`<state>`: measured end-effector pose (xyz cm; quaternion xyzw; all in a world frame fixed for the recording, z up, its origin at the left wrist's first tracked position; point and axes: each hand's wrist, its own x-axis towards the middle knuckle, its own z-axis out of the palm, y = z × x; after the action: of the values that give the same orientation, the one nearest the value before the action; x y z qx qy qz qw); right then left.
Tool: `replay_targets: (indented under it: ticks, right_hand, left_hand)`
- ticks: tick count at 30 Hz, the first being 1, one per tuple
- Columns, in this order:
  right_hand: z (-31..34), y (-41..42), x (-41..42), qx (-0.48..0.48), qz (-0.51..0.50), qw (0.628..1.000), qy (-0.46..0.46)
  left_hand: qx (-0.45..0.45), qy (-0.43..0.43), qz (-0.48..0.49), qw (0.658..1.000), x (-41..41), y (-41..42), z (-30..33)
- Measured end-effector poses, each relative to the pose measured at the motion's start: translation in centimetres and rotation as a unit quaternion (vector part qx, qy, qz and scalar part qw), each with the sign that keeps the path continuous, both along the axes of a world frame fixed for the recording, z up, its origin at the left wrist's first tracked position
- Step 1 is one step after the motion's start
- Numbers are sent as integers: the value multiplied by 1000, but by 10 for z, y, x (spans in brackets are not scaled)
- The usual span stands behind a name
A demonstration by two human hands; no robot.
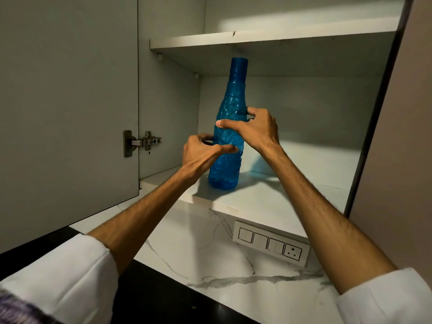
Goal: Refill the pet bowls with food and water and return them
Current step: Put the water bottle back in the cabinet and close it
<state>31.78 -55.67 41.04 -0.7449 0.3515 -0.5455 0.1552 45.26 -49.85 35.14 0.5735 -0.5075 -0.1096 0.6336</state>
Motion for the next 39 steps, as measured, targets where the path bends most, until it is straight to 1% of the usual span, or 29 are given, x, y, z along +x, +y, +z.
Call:
replay_targets:
  ticks: [11,16,21,25,31,39]
  right_hand:
    - [-2,-24,8,28,-4,999,18]
    - [-3,-19,12,38,-9,999,24]
    - [-6,-6,10,39,-38,998,29]
    - [-17,14,3,24,-59,998,4]
    - [-35,55,-7,8,-46,999,-19]
    - [-50,142,13,-14,35,999,-37]
  left_hand:
    - [43,-3,-15,999,2,-21,2]
    - [77,3,-34,996,5,-16,3]
    - [75,4,-31,997,10,1,0]
    - [77,10,-31,996,19,24,-5]
    - [50,10,-45,998,27,71,-5]
    - [3,38,-61,997,37,155,-11]
